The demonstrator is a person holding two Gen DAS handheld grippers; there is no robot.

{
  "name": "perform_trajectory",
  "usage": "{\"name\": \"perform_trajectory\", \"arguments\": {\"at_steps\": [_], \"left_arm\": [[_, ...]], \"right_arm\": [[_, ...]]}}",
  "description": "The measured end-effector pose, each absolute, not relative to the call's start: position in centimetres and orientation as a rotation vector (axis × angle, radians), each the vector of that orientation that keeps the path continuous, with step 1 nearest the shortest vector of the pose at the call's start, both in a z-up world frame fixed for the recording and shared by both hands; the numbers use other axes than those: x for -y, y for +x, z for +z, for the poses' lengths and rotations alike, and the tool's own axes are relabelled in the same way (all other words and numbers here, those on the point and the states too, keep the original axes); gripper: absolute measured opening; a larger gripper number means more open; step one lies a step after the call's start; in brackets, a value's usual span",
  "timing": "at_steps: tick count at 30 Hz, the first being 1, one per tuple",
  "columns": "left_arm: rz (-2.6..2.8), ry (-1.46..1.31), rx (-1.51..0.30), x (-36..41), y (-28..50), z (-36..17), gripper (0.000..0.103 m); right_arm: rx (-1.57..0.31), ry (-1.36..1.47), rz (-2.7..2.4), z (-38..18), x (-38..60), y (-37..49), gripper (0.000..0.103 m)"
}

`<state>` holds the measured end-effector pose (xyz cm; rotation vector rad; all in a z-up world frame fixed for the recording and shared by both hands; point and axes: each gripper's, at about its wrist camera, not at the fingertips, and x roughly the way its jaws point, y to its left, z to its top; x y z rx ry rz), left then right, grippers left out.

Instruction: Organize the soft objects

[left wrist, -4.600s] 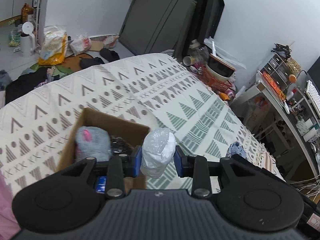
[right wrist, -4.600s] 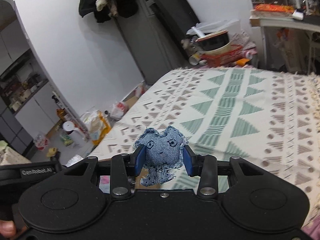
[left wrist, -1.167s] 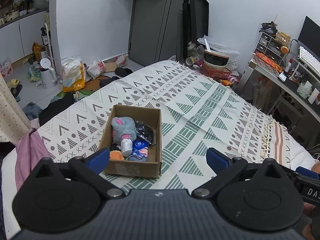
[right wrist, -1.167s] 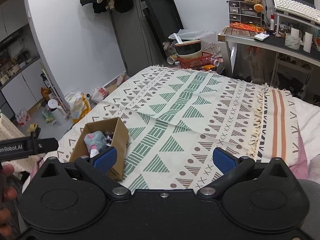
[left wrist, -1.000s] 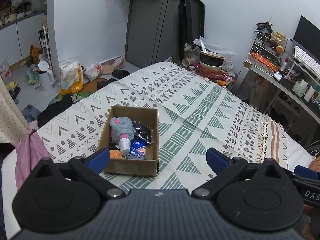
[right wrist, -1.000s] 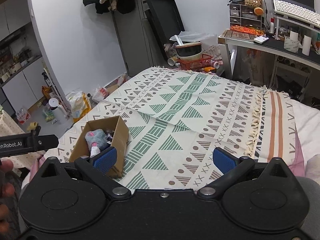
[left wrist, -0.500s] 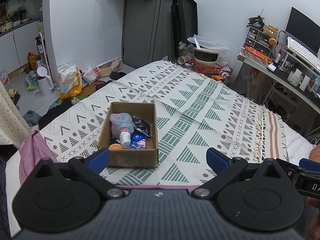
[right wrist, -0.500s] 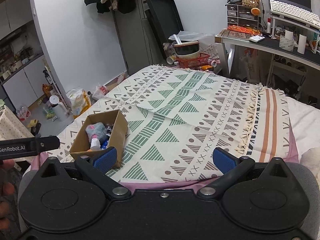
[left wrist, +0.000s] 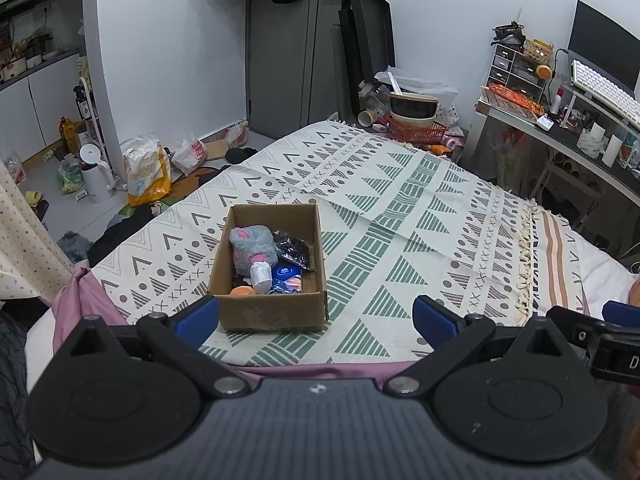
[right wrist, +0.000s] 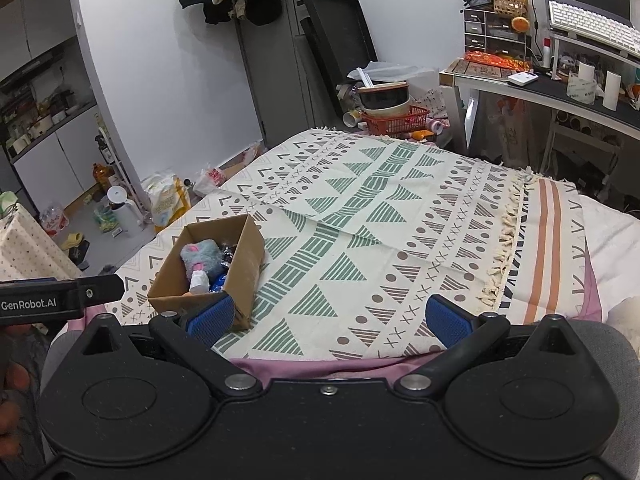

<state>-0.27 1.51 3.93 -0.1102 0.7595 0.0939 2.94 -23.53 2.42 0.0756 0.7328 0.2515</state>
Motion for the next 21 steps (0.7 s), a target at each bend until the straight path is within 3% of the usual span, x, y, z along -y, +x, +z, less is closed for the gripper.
{"name": "perform_trajectory", "arguments": {"at_steps": [21], "left_arm": [[0.097,-0.092,-0.76,-1.27,-0.61,4.1,0.102]], "right_arm": [[-0.735,0.093,0.249,2.42,24.19,2.86,0.103]]}}
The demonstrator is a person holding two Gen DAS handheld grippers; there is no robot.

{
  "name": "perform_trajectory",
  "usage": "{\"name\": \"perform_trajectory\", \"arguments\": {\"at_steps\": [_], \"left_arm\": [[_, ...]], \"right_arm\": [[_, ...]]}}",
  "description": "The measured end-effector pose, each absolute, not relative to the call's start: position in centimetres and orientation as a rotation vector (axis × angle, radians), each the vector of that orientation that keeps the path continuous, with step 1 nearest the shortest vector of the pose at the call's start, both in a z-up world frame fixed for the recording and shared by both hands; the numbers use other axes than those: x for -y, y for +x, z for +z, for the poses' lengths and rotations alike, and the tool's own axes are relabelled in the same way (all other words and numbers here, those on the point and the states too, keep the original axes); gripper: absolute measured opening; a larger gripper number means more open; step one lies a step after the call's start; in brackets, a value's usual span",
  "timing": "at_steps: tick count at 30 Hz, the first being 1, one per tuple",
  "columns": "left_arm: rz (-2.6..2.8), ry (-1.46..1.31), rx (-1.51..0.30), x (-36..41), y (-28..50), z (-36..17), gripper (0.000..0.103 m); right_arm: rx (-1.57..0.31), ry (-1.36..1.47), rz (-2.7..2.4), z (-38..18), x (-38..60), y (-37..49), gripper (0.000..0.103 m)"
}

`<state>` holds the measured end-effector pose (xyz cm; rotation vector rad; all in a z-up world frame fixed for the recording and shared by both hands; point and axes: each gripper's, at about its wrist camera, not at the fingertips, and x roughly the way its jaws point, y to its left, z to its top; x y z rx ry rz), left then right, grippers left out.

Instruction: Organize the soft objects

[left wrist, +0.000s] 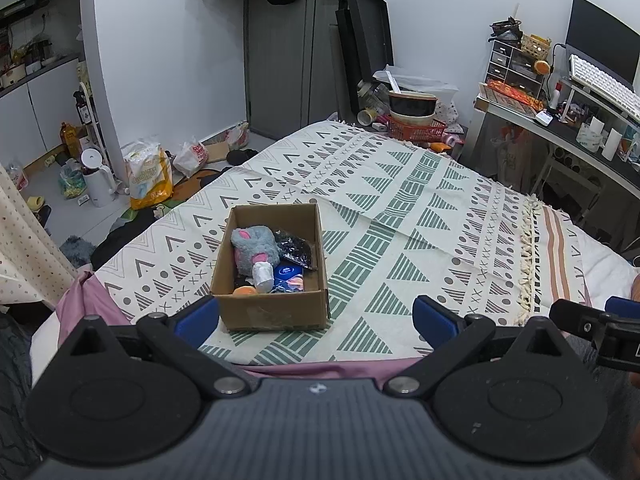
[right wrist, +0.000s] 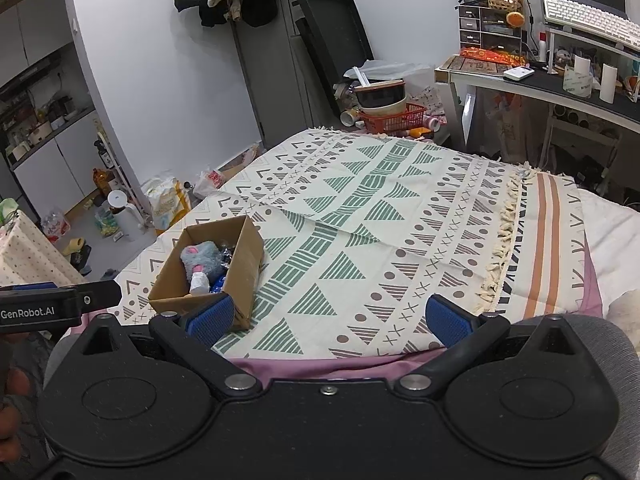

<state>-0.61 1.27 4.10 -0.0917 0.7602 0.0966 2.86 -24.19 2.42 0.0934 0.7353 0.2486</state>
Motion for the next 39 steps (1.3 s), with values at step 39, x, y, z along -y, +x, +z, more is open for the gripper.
{"name": "perform_trajectory", "arguments": {"at_steps": [39], "left_arm": [[0.094,-0.11,-0.773,-1.82,-0.54,3.46,0.102]], "right_arm": [[-0.729,0.054,0.249,2.68,23.45,2.24,0.103]]}}
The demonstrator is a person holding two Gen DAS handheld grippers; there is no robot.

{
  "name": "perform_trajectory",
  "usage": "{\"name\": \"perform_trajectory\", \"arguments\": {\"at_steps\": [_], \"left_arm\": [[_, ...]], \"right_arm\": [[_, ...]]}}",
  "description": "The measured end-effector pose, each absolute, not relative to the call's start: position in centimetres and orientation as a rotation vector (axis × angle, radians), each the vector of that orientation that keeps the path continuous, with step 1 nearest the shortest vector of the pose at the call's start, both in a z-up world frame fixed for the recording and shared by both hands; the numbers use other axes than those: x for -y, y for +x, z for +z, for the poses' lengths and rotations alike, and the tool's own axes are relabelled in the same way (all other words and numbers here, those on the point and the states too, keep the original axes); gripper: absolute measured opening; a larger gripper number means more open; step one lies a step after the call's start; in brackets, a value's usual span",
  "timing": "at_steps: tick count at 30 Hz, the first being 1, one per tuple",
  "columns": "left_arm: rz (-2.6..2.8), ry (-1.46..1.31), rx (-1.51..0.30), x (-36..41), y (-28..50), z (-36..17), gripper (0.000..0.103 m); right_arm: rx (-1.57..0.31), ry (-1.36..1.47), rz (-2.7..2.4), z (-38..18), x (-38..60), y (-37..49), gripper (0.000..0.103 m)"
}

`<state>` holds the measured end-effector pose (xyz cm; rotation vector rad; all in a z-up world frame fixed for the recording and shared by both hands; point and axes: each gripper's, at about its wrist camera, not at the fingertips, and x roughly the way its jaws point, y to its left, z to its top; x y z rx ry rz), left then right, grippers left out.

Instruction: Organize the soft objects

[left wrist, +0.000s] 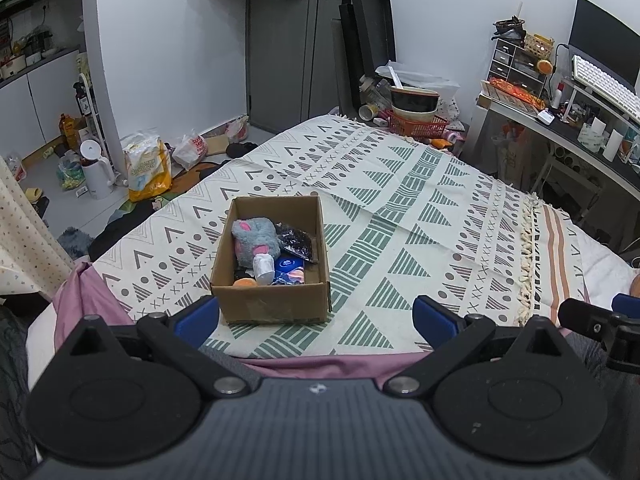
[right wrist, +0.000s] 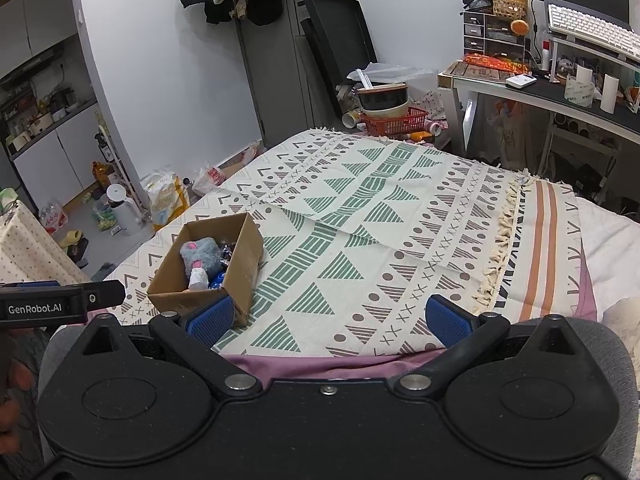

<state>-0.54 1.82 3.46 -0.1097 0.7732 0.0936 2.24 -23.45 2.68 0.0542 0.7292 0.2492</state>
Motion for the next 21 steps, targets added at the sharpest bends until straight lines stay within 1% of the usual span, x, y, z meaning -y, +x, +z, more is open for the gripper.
{"name": "perform_trajectory", "arguments": {"at_steps": [21], "left_arm": [[0.094,-0.117,-0.776,-2.0,-0.9,3.41,0.102]], "right_arm": [[-0.738,0.046,0.247,2.59,23.0,2.18,0.103]]}}
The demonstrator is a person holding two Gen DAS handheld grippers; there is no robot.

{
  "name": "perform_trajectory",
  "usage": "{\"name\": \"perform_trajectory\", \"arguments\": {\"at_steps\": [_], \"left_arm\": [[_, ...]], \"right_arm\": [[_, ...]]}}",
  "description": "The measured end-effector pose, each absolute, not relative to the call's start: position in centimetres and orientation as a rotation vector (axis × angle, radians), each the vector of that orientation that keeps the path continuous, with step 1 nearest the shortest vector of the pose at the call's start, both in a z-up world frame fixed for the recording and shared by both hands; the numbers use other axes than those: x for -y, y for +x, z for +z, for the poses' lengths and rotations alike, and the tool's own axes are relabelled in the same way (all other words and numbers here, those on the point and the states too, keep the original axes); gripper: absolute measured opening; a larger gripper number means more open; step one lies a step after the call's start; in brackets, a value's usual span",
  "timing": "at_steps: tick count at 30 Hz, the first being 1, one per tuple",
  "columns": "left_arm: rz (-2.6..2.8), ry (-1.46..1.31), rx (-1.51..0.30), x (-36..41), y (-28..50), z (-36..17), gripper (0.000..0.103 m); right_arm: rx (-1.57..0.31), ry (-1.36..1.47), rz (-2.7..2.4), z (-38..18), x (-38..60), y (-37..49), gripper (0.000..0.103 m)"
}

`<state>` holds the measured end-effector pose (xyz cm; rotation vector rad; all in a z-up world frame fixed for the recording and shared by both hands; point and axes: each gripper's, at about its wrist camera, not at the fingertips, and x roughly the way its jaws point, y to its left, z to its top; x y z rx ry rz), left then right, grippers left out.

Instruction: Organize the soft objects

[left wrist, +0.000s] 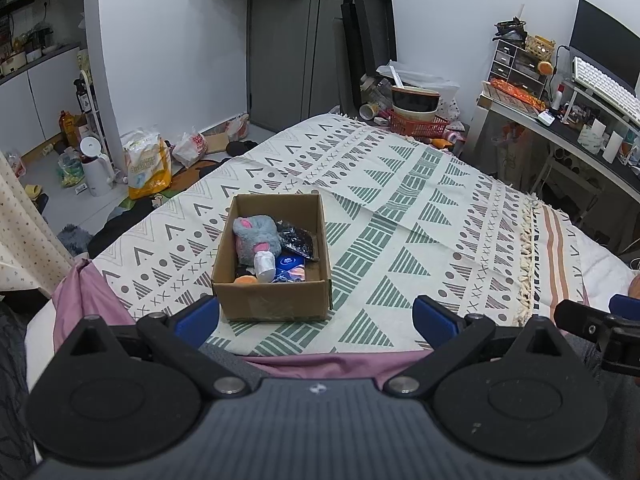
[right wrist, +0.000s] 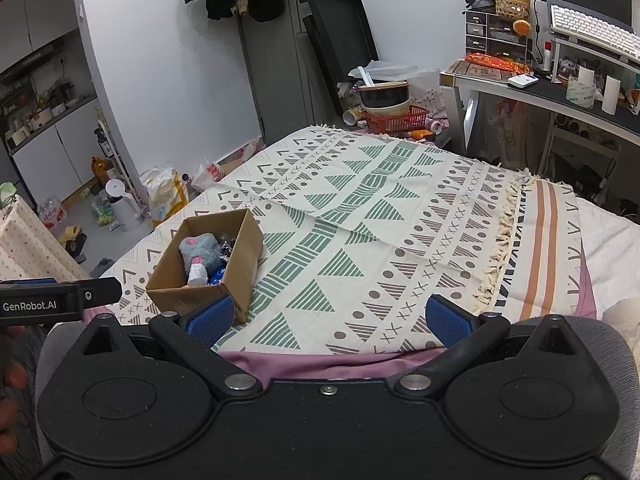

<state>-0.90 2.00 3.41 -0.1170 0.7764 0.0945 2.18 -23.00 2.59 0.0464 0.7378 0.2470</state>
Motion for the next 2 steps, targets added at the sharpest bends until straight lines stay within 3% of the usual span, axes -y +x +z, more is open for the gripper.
{"name": "perform_trajectory", "arguments": {"at_steps": [2], "left_arm": [[0.093,-0.118,-0.779,-2.04,-0.9,3.34,0.102]], "right_arm": [[-0.739,0.045,0.247,2.55,22.94,2.2,0.103]]}}
